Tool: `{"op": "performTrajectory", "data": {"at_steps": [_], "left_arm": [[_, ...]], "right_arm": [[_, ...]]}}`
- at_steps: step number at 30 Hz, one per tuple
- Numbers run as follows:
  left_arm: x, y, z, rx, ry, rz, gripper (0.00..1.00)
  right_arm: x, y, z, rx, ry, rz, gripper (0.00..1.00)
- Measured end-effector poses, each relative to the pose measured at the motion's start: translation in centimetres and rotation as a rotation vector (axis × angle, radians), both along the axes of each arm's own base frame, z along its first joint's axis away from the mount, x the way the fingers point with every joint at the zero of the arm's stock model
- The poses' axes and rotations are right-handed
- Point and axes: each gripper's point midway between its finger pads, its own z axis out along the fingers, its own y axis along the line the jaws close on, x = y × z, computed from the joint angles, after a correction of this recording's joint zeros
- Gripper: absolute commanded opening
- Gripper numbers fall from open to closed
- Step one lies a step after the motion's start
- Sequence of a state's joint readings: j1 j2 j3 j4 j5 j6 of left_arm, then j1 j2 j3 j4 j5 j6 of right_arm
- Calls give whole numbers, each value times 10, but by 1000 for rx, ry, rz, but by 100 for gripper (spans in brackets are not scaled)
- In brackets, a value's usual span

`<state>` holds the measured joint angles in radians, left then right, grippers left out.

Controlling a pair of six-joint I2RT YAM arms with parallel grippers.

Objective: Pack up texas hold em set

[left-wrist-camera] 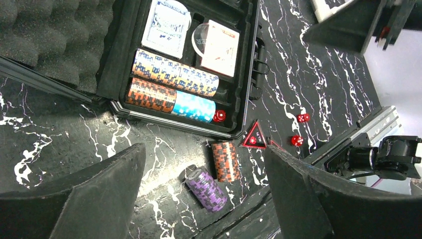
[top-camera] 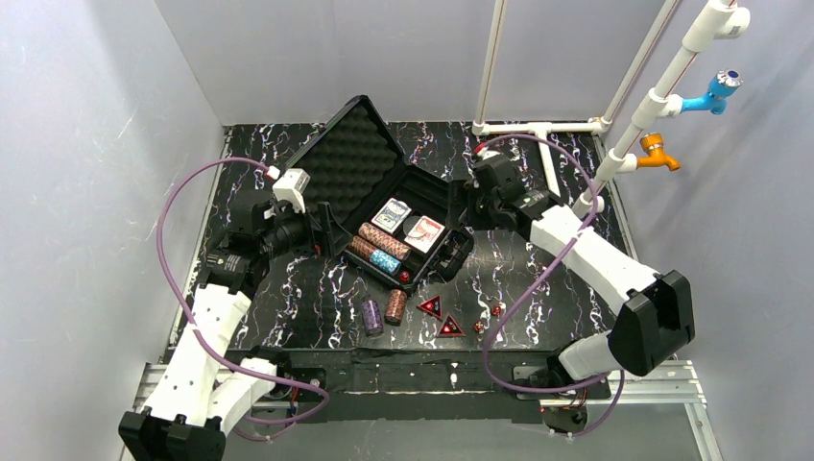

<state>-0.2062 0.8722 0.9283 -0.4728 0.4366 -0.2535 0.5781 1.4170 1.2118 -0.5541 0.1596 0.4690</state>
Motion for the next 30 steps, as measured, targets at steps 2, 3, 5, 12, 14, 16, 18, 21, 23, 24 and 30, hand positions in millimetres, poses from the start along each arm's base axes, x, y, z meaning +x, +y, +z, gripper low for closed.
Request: {"op": "performTrajectory", "data": {"at_steps": [2,3,5,12,14,16,18,21,23,24,30], "left_arm": [[1,1,-3,6,10,4,86],[1,1,-4,11,14,8,86],[3,4,-7,22,19,22,86],[6,15,-13,68,31,78,85],[7,18,-15,79,33,94,84],[8,21,-16,92,34,111,84],[8,25,-16,106,33,133,84],[8,32,-15,124,20,166,83],[8,38,-13,138,6,193,83],[9,41,-12,147,-1,210,83],[12,57,-14,200,-7,292,83]], "right_arm": [[-13,9,-7,-13,25,57,100],[-21,14,-10,-21,37,91,100],[-32,23,-13,-28,47,142,100],[-68,48,-15,-2,47,246,100],[-77,55,-18,6,45,249,100],[-89,66,-19,13,46,251,100],[-99,77,-18,25,37,252,100],[-111,94,-13,52,13,241,100],[-118,101,-11,62,1,231,100],[-120,104,-12,63,-1,222,100],[-121,113,-21,23,22,147,100]]}}
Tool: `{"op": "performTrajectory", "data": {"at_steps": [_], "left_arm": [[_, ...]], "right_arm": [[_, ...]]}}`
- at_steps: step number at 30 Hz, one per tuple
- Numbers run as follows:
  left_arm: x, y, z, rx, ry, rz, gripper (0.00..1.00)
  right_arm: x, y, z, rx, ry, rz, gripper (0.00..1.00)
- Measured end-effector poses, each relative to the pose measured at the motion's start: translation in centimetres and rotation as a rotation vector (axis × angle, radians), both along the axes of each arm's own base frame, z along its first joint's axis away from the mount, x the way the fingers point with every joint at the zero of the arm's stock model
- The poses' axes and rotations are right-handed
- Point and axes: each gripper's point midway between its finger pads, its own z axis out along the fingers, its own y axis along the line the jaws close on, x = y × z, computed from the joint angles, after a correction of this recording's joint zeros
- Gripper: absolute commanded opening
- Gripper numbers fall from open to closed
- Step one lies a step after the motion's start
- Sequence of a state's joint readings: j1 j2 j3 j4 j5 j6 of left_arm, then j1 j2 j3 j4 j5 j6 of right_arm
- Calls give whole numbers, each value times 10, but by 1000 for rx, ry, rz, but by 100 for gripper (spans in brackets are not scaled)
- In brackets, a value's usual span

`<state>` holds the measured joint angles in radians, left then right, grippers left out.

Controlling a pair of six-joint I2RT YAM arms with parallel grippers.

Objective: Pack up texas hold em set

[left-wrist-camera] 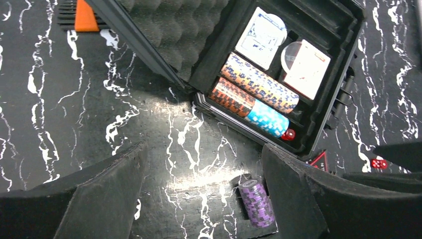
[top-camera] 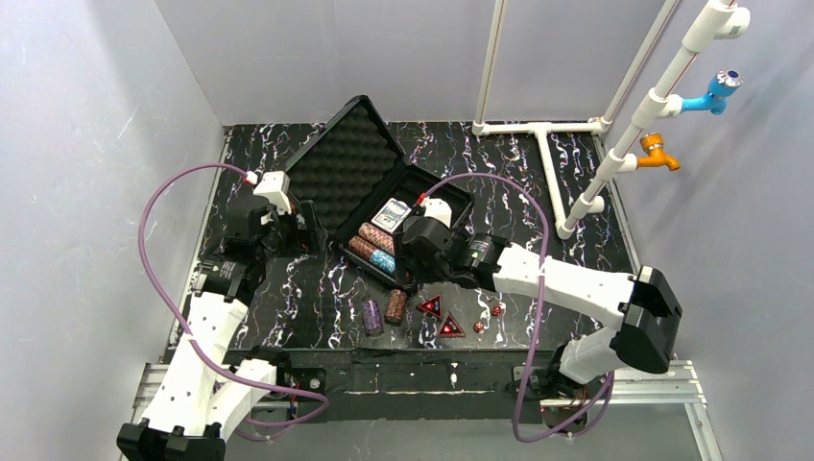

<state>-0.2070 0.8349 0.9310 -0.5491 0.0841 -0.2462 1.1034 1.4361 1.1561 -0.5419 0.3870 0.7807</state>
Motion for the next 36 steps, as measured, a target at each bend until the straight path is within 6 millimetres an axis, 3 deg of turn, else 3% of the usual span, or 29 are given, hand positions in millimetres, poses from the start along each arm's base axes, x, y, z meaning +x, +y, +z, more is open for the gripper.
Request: {"op": "performTrajectory", "data": {"at_steps": [9,19,27,36], "left_arm": [[6,23,-3,72,7,122,84],[-3,26,8,56,-27,138,85],[-9,29,18,49,-69,148,85],[-9,29,18,49,-70,149,85]], "right_arm": [[-16,8,1,17,39,-61,100],[-47,17,-28,-55,123,-95,97],[-43,18,-42,-57,147,-199,92],[-33,36,-63,-93,149,-252,80]]}}
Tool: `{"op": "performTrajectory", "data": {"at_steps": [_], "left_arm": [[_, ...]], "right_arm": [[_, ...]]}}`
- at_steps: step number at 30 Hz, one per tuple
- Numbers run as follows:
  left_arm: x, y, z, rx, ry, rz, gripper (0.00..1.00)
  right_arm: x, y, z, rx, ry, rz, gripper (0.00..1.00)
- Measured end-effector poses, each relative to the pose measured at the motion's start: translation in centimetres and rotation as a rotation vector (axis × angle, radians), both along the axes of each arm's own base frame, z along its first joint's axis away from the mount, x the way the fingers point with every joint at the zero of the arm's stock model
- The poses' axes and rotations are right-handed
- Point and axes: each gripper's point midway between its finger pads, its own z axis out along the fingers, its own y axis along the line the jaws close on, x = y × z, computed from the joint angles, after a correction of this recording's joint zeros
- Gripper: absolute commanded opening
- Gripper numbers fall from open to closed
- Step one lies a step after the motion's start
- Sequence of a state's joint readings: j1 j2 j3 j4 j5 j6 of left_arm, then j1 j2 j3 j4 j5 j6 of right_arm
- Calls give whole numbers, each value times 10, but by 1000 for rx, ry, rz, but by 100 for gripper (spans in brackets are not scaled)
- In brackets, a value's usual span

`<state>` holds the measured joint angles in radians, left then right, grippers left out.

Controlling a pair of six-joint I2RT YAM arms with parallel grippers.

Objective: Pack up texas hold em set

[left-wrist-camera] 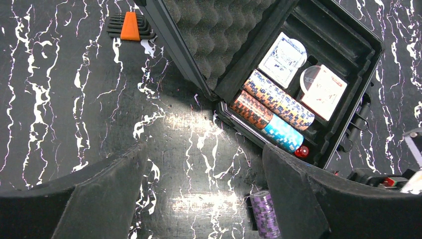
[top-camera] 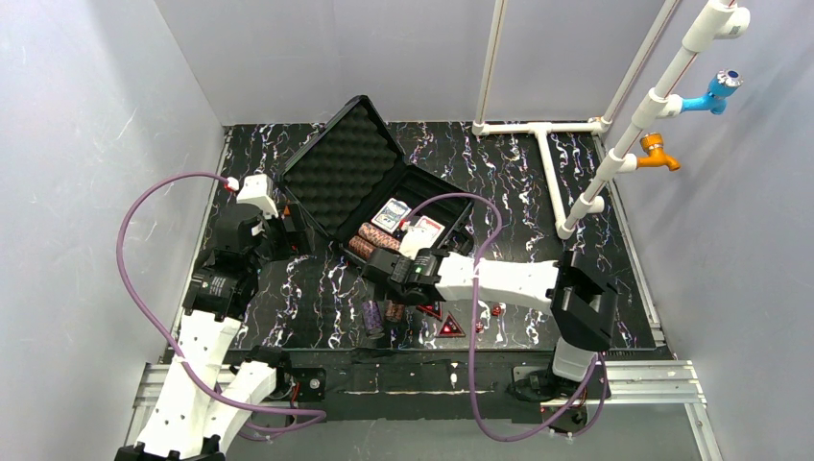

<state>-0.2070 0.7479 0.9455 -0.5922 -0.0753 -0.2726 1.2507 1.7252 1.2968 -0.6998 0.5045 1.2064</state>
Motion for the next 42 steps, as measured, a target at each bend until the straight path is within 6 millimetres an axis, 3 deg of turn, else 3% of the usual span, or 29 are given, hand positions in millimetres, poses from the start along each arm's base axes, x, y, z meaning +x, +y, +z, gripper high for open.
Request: {"op": "performTrajectory", "data": {"at_steps": [13,34,39,42], "left_arm": [[-1,0,1,-1,-6,0,85],[-1,0,1,-2,-6,-1,85],[-1,0,1,-2,-6,-1,85],[-1,0,1,-2,-6,-1,85]], "right_arm": [[-1,5,-22,-37,32,-17,67],[-6,12,-39,-27,88,-24,61],[-7,14,-45,-29,97,-22,54],[-8,12,-47,-32,103,-19,45]]}}
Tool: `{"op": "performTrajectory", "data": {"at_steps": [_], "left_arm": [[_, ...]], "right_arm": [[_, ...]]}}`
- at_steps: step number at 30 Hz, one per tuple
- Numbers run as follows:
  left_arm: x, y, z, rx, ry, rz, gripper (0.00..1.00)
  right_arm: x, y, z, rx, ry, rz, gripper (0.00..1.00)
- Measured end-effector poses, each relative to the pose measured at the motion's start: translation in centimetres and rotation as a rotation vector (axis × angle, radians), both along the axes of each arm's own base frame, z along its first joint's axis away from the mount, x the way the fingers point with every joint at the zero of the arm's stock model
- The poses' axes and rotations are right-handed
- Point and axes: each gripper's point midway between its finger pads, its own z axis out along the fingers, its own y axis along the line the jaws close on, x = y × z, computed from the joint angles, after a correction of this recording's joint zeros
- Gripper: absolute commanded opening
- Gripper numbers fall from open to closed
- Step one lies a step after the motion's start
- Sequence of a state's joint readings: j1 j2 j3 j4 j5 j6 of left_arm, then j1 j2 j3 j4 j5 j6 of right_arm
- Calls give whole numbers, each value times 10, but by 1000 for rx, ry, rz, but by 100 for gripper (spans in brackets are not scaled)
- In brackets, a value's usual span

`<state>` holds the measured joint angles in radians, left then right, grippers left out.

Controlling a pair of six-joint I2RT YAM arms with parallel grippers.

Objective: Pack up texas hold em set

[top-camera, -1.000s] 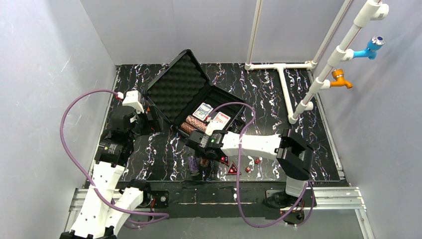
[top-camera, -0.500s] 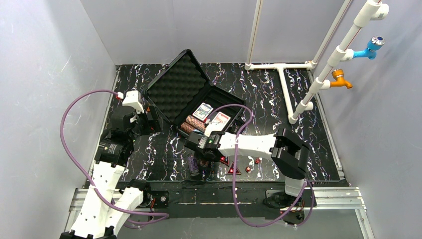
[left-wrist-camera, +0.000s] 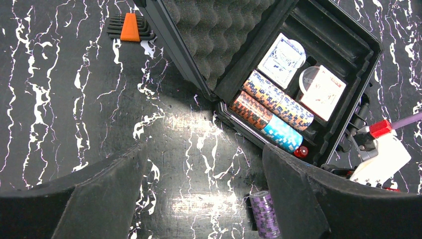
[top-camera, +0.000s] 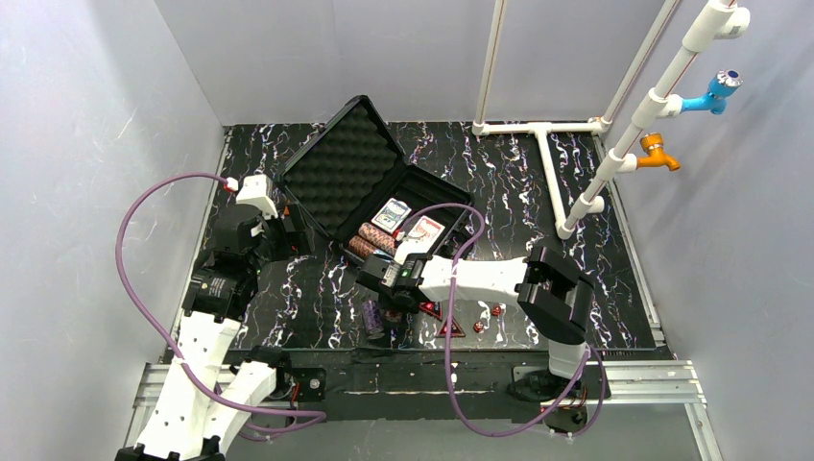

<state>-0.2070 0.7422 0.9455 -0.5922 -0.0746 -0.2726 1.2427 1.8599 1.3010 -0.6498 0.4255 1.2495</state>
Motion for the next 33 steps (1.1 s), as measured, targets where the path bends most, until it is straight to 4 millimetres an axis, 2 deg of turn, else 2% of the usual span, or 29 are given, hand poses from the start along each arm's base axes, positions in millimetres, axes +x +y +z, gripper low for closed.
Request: {"op": "performTrajectory", "data": {"at_steps": [4,9,15,24,27,29,31,33], "left_arm": [[0,0,0,0,0,0,85],[0,0,0,0,0,0,85],[0,0,0,1,1,0,85],[1,0,-3,3,11,0,85],[1,0,-3,3,14,0,85],[2,0,-2,3,11,0,85],[2,0,-2,4,13,0,85],[2,0,-3,4,14,0,85]], "right_arm": [[-1,0,0,-1,5,11,31],[-1,0,-1,-7,9,43,18],[-3,-1,0,-29,12,111,15],[-10,-11,-1,-109,24,311,8],[-12,-14,-1,-118,18,379,9],[-14,-17,-1,-121,21,400,15],[-16,-19,-2,-125,25,414,25],[-16,-19,-2,-128,24,424,42]]}}
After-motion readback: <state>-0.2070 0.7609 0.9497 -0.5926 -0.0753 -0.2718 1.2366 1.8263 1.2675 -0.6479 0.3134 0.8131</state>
